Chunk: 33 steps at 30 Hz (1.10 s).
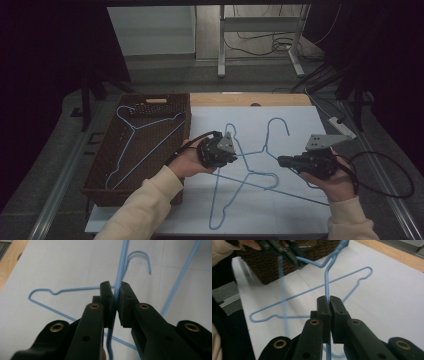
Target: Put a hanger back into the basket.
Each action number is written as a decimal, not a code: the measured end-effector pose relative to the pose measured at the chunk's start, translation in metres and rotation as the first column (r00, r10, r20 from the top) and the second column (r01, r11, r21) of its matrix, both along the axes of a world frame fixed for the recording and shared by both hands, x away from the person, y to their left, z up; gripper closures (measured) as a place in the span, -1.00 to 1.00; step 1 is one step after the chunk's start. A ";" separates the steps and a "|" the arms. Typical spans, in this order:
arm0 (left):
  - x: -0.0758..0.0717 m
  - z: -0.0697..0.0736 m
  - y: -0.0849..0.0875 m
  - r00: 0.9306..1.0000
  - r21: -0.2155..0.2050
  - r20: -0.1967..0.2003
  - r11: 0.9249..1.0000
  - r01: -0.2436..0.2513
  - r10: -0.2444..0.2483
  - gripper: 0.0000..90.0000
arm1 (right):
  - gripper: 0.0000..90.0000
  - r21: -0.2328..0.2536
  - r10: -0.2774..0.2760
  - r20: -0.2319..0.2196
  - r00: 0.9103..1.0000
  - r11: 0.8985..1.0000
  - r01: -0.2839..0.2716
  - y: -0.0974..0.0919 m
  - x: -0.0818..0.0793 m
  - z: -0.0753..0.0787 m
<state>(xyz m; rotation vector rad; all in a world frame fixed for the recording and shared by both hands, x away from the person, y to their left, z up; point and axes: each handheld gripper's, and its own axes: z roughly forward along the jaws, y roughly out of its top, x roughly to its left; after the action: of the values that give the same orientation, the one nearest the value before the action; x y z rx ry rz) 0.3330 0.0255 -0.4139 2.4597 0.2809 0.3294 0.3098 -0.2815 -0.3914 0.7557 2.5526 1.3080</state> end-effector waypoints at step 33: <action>-0.011 0.025 0.061 0.970 -0.281 -0.101 0.929 -0.240 0.221 0.94 | -0.06 0.128 -0.224 0.165 0.960 0.970 0.204 -0.014 0.003 -0.010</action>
<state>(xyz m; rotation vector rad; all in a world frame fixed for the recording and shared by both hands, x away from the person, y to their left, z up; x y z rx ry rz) 0.3218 0.0863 -0.3894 2.1512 0.6078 0.2810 0.3129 -0.2958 -0.4016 0.8660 2.2059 1.3853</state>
